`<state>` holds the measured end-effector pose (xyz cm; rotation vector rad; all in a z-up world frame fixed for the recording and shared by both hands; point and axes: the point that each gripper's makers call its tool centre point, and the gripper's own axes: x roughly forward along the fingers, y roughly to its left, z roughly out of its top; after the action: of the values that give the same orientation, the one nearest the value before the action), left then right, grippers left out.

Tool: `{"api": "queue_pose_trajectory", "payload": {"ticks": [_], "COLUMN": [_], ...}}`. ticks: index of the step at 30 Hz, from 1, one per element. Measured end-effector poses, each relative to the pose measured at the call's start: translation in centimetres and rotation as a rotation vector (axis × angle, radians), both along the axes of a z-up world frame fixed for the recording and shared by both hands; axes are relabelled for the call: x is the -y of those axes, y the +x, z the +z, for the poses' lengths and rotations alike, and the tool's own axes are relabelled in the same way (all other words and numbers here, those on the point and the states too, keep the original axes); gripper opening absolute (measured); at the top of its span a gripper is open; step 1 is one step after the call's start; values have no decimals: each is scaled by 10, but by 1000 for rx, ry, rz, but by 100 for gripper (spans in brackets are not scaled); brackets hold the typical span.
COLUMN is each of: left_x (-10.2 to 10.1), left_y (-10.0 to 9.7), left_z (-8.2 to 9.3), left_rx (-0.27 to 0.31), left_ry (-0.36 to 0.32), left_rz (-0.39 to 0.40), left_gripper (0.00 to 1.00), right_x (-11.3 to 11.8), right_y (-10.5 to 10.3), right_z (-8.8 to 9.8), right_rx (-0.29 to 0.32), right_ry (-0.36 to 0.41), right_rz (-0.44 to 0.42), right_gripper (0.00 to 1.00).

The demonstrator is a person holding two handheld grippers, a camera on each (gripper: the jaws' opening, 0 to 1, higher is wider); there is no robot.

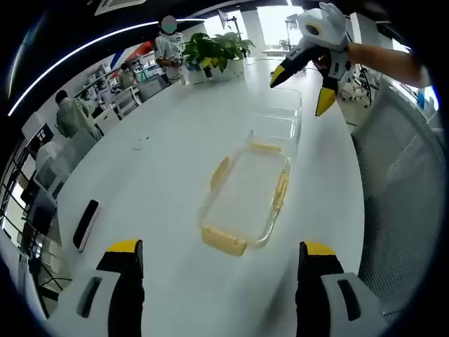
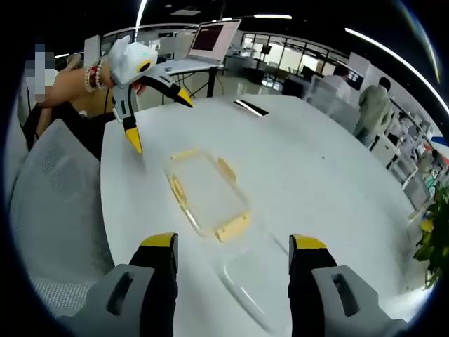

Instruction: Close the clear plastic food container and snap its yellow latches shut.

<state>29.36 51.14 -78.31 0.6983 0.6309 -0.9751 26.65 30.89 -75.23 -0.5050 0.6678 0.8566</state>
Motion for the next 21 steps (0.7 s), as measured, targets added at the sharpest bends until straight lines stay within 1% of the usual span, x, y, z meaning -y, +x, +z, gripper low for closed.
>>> {"api": "queue_pose_trajectory", "payload": {"ticks": [2,3,4,6,7,8,11,13,14,16,17,18,20,21], "left_x": [2,2,0,-2,-1,-1,0,1,2,4,7,8,13,14], "left_y": [2,2,1,4,6,9,13,12,13,16,17,17,16,15], "left_z": [-8,-12,-18,-23,-25,-28,-36,-42,-43,-46,-47,-48,-51,-54], "left_rx": [-16,-34,-69,-83,-87,-90,-120,-152,-156,-167,-173,-177,-181,-185], "left_ry": [17,31,59,88,95,108,142,164,163,172,174,176,178,184], "left_rz": [-28,-47,-63,-79,-86,-103,-127,-154,-158,-172,-185,-196,-242,-264], "left_gripper": [83,81,80,77,77,77,76,75,75,73,73,72,71,70], "right_x": [-8,-10,-12,-16,-17,-18,-24,-28,-29,-28,-28,-27,-28,-27], "right_y": [2,2,3,10,11,13,16,16,18,23,24,23,29,31], "right_z": [-7,-10,-15,-20,-21,-25,-33,-40,-43,-50,-53,-57,-62,-66], "right_rx": [-36,-49,-70,-68,-71,-87,-143,-194,-202,-204,-217,-249,-246,-254], "right_ry": [-4,-17,-46,-104,-110,-135,-169,-188,-210,-252,-257,-267,-279,-295], "right_rz": [56,85,126,197,208,238,315,363,394,435,444,453,458,468], "right_gripper": [60,60,59,58,58,58,58,60,60,58,57,55,54,55]}}
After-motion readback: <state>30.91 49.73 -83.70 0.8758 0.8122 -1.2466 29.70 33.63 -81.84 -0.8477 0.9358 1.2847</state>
